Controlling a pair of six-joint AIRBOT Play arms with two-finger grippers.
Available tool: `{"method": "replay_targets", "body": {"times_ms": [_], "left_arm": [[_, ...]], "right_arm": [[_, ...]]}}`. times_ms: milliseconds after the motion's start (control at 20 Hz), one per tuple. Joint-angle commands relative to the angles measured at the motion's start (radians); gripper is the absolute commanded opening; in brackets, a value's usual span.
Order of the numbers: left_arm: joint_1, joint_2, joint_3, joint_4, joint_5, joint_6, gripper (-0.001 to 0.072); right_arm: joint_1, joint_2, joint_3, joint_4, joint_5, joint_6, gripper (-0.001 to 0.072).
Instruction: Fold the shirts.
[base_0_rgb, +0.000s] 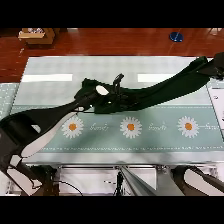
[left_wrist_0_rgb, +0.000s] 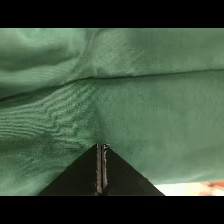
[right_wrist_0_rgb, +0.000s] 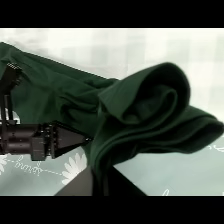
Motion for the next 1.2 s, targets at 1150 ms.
{"method": "replay_targets", "body": {"times_ms": [1150], "left_arm": [[1.168,0.634,0.067,0.642,-0.502,0.002,0.0032]], "right_arm": [[0.711,-0.32,0.001,0.044,-0.704,0.066,0.0029]]}}
